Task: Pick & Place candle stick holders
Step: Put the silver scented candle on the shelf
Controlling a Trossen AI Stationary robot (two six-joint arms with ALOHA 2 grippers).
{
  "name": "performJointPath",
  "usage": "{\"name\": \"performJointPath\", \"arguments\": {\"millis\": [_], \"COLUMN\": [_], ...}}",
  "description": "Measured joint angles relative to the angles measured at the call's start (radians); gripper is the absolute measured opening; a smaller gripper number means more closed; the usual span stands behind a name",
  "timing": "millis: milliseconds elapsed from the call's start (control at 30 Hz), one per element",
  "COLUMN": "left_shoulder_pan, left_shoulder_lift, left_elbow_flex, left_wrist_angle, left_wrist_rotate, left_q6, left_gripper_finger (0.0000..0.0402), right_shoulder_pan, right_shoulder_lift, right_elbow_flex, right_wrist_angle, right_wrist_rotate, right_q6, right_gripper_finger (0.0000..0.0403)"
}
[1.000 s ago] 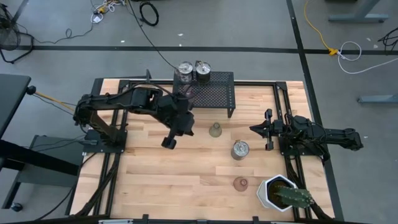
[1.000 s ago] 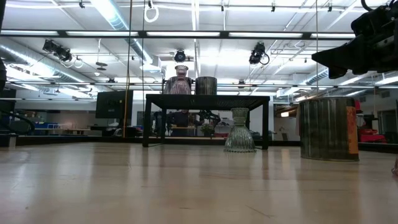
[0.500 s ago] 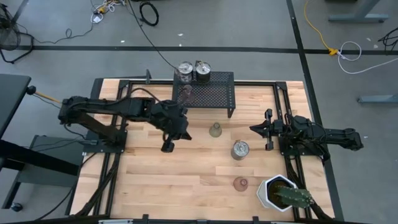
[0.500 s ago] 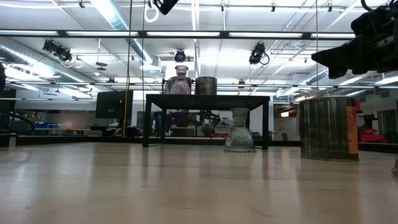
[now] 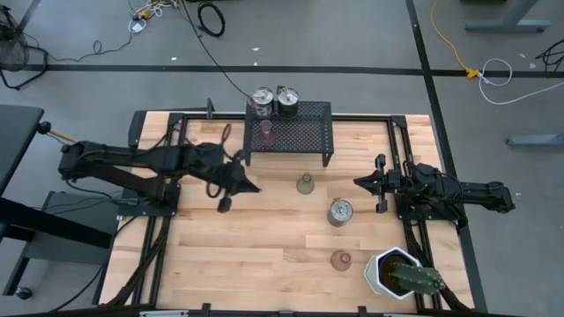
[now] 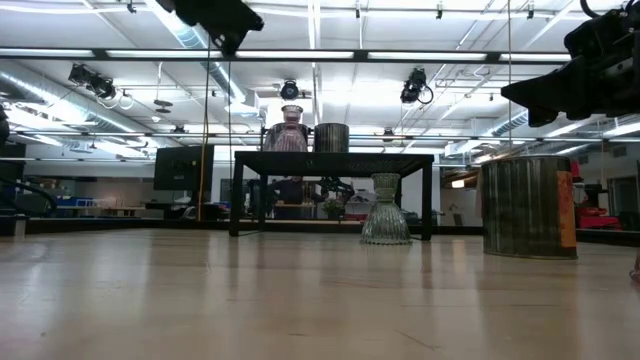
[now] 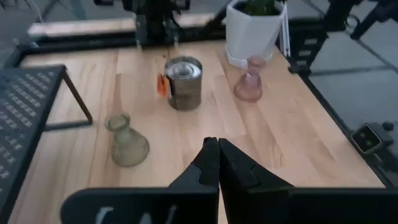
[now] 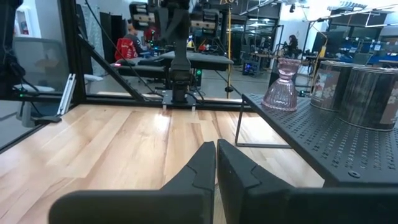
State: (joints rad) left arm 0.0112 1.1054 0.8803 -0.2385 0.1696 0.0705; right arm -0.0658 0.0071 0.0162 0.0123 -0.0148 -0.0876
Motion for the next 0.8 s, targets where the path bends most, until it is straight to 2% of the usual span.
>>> {"name": "performJointPath", "arguments": {"millis": [267, 533, 800], "left_shoulder_pan": [0.038, 0.041, 0.039], "left_shoulder_lift": [-0.134, -0.238, -0.325], "left_elbow_flex": [-0.211, -0.342, -0.48], "left_wrist_angle": [0.169, 0.271, 0.559], "left_wrist_rotate": [-0.008, -0.046, -0.114], "left_q6": [-0.008, -0.009, -0.113], "left_gripper_finger": [0.0, 0.0, 0.0], "right_shoulder_pan": [0.0, 0.0, 0.0], "right_shoulder_lift": [0.003, 0.003, 0.003], "right_elbow_flex": [0.0, 0.0, 0.0], "right_wrist_angle": [0.0, 0.0, 0.0], "right_wrist_rotate": [-0.001, -0.001, -0.001], "right_q6": [0.0, 0.0, 0.0], "right_gripper_finger": [0.002, 0.002, 0.002]}}
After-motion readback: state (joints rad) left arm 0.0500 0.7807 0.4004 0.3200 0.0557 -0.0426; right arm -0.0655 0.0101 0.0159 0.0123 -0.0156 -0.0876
